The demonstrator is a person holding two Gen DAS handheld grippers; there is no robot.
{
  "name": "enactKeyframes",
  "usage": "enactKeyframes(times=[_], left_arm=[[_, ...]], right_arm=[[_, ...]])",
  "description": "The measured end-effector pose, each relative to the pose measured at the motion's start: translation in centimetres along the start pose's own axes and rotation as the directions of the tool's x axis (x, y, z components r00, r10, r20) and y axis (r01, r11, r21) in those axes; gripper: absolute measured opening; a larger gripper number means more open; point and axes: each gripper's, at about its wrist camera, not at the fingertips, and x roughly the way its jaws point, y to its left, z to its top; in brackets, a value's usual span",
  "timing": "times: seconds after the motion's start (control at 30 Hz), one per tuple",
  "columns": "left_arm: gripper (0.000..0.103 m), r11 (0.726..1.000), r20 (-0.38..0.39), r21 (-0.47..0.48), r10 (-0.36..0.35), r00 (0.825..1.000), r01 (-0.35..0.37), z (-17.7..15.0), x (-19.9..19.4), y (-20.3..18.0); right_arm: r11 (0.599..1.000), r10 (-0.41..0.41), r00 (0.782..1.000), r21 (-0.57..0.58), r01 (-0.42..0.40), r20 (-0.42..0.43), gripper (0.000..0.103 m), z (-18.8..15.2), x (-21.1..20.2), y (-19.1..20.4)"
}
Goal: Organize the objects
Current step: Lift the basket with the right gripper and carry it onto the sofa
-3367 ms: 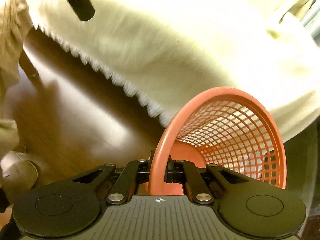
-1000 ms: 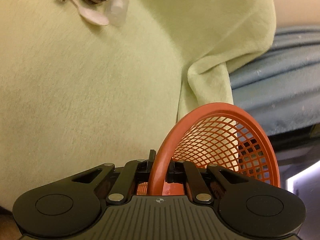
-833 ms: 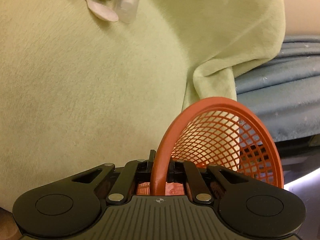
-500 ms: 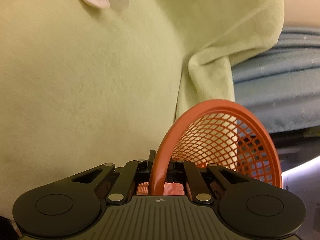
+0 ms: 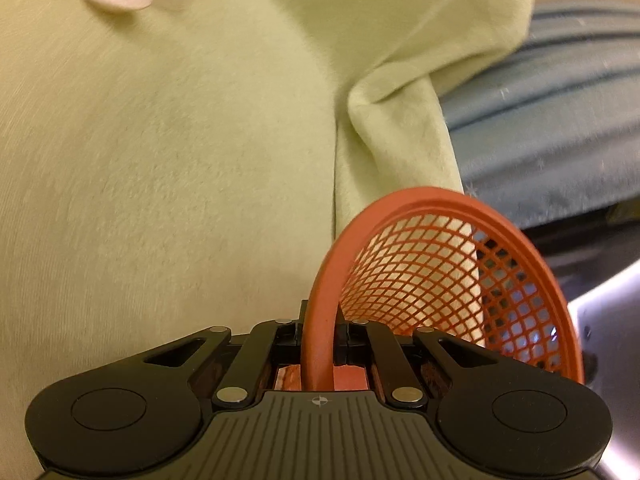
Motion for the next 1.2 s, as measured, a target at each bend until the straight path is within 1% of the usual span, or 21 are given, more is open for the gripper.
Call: enactKeyframes(times=[0.07, 0.13, 0.23, 0.43, 0.67, 0.77, 1.0, 1.13, 1.2], left_arm=[[0.101, 1.0, -0.003, -0.001, 0.0, 1.0, 0.0, 0.1, 0.3, -0.6], [0.101, 1.0, -0.007, 0.01, -0.005, 1.0, 0.006, 0.2, 0.5, -1.3], [0.101, 0.999, -0.014, 0.033, -0.015, 1.0, 0.016, 0.7, 1.1, -2.1], [0.101, 0.997, -0.019, 0.058, -0.055, 0.998, 0.056, 1.8, 2.3, -1.9], [0.101, 0.994, -0.033, 0.065, -0.089, 0.995, 0.091, 2.6, 2.6, 0.1], [0.101, 0.994, -0.036, 0.05, -0.097, 0.995, 0.099, 2.7, 2.6, 1.0], [0.101, 0.994, -0.042, 0.02, -0.107, 0.993, 0.108, 2.7, 3.1, 2.1], [0.101, 0.994, -0.044, 0.014, -0.107, 0.993, 0.108, 2.5, 3.4, 2.2], [0.101, 0.994, -0.044, 0.007, -0.11, 0.993, 0.11, 2.5, 3.4, 2.2]], right_arm=[[0.999, 0.005, 1.0, 0.052, -0.005, -0.003, 0.003, 0.1, 0.3, -0.6], [0.994, -0.008, 1.0, 0.106, 0.009, -0.006, 0.003, -0.2, 0.0, -0.9], [0.98, -0.019, 1.0, 0.198, 0.021, -0.013, 0.001, -0.3, 0.0, -1.4], [0.93, -0.033, 0.998, 0.363, 0.053, -0.062, 0.0, 0.4, -0.1, -1.3], [0.894, -0.105, 0.992, 0.43, 0.125, -0.071, 0.0, 3.2, 0.6, -0.6], [0.879, -0.125, 0.989, 0.453, 0.149, -0.081, 0.0, 3.7, 0.8, -0.4], [0.863, -0.193, 0.978, 0.462, 0.205, -0.074, 0.0, 3.9, 0.9, 1.1], [0.865, -0.201, 0.977, 0.457, 0.209, -0.065, 0.0, 4.0, 1.2, 1.2], [0.868, -0.19, 0.979, 0.454, 0.203, -0.076, 0.0, 4.2, 1.3, 1.1]])
